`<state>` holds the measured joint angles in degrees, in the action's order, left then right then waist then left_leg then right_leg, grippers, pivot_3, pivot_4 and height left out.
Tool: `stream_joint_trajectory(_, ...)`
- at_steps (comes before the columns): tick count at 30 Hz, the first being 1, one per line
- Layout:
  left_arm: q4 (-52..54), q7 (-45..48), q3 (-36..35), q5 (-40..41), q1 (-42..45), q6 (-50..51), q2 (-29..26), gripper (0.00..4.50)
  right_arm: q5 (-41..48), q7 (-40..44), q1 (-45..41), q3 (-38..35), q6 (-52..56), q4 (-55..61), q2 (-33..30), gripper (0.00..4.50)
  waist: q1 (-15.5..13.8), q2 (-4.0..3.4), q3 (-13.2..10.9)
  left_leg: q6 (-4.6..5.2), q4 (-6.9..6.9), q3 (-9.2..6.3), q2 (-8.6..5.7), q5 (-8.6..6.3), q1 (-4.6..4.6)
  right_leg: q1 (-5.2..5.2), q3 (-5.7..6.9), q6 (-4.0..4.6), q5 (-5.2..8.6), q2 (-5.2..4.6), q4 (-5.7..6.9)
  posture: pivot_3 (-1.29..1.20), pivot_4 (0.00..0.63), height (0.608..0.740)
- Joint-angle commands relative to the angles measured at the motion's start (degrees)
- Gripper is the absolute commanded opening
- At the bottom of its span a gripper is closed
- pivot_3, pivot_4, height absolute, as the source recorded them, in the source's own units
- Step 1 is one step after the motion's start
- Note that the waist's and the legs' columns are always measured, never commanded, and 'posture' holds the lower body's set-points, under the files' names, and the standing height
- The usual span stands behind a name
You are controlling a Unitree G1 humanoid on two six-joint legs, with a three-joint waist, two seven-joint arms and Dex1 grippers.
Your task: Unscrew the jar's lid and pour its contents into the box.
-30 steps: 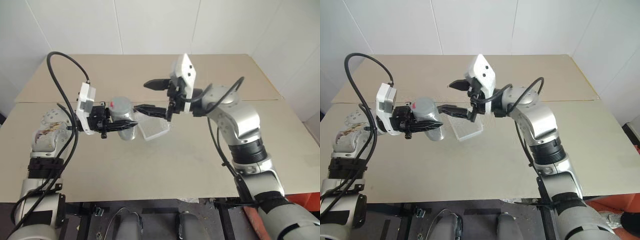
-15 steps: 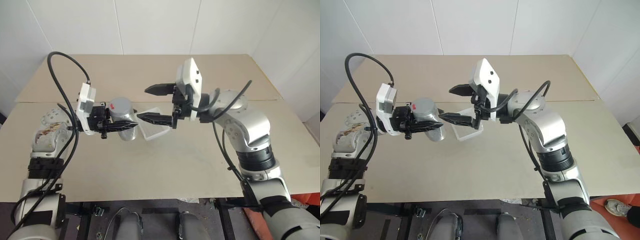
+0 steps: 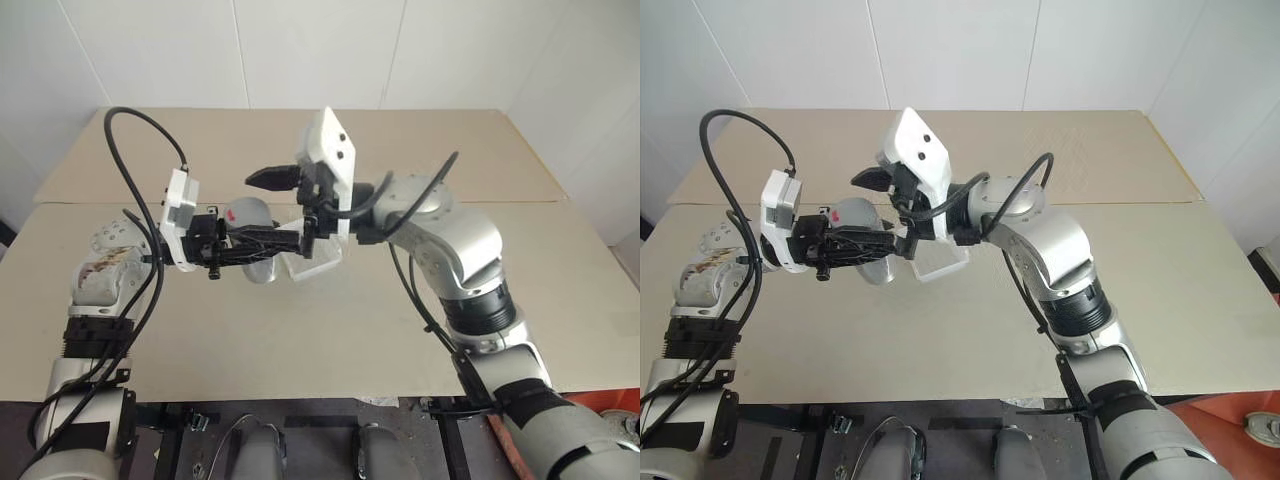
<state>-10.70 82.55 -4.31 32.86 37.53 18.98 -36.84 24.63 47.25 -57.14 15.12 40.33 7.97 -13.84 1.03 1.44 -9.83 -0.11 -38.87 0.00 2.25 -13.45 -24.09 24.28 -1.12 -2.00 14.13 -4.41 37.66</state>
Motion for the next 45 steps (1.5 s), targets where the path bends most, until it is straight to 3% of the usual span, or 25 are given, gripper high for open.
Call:
stream_joint_trajectory(1,2.2,0.3,-0.8,0.4,0.0,-1.0,-0.6,1.94,-0.1,0.0,-1.8,-0.5,-0.4,-0.3,0.8,4.46,0.0,0.00,0.0,0.00,0.00,0.00,0.00,0.00,0.00,0.00,0.00,0.00,0.00,0.00,0.00,0.00,0.150,0.740)
stream_joint_trajectory(13,2.4,0.4,-0.8,0.3,-0.2,-1.0,-0.8,1.94,-0.7,0.5,-2.3,-0.7,-0.8,-2.2,2.0,4.46,0.0,0.00,0.0,0.00,0.00,0.00,0.00,0.00,0.00,0.00,0.00,0.00,0.00,0.00,0.00,0.00,0.150,0.740)
stream_joint_trajectory(16,2.3,0.5,-0.7,0.2,-0.2,-1.1,-0.9,1.94,-0.5,0.8,-2.3,-0.9,-0.8,-2.2,2.0,3.85,0.0,0.00,0.0,0.00,0.00,0.00,0.00,0.00,0.00,0.00,0.00,0.00,0.00,0.00,0.00,0.00,0.150,0.740)
stream_joint_trajectory(19,2.2,0.5,-0.6,0.1,-0.3,-1.2,-0.8,1.94,-0.5,0.8,-2.3,-1.0,-1.1,-2.1,2.1,2.83,0.0,0.00,0.0,0.00,0.00,0.00,0.01,0.00,0.00,0.00,0.00,0.00,0.00,0.01,0.00,0.00,0.150,0.740)
stream_joint_trajectory(20,2.3,0.5,-0.6,0.0,-0.5,-1.2,-0.9,1.94,-0.5,0.6,-2.3,-1.3,-1.0,-1.9,2.2,2.75,0.0,0.00,0.0,0.00,0.00,0.00,0.00,0.00,0.00,0.00,0.00,0.00,0.00,0.00,0.00,0.00,0.150,0.740)
stream_joint_trajectory(29,2.6,0.5,0.2,-0.8,-2.4,-1.9,-0.8,1.94,3.4,-1.3,-4.7,-7.4,2.7,-2.4,1.9,2.75,0.0,0.00,0.0,0.00,0.00,0.00,0.01,0.00,0.00,0.00,0.00,0.00,0.00,0.00,0.00,0.00,0.150,0.740)
stream_joint_trajectory(34,2.3,0.1,-0.1,-1.2,-3.1,-2.5,-1.0,1.94,4.8,-3.2,-5.0,-12.7,2.6,-2.1,-1.9,2.75,-0.4,-0.01,0.0,0.00,0.00,0.00,0.00,0.00,-0.01,-0.02,0.03,0.00,0.00,-0.02,-0.02,0.00,0.150,0.740)
stream_joint_trajectory(38,1.4,-2.1,-1.6,-1.4,-2.3,-3.1,-1.0,1.94,2.5,-4.6,1.2,-17.2,-2.3,-0.8,-6.8,2.75,-0.4,0.00,0.0,0.00,0.02,0.00,0.00,0.00,0.00,-0.07,0.06,0.00,0.00,-0.02,-0.07,0.00,0.150,0.740)
stream_joint_trajectory(45,-2.0,-6.4,-4.3,-3.0,-0.6,-5.7,-2.1,1.94,-4.4,-8.4,19.4,-16.3,-5.5,3.0,-14.0,2.75,-0.1,-0.01,0.0,0.00,0.03,0.01,-0.02,0.00,-0.03,-0.01,0.02,0.00,0.00,-0.03,-0.08,0.00,0.150,0.740)
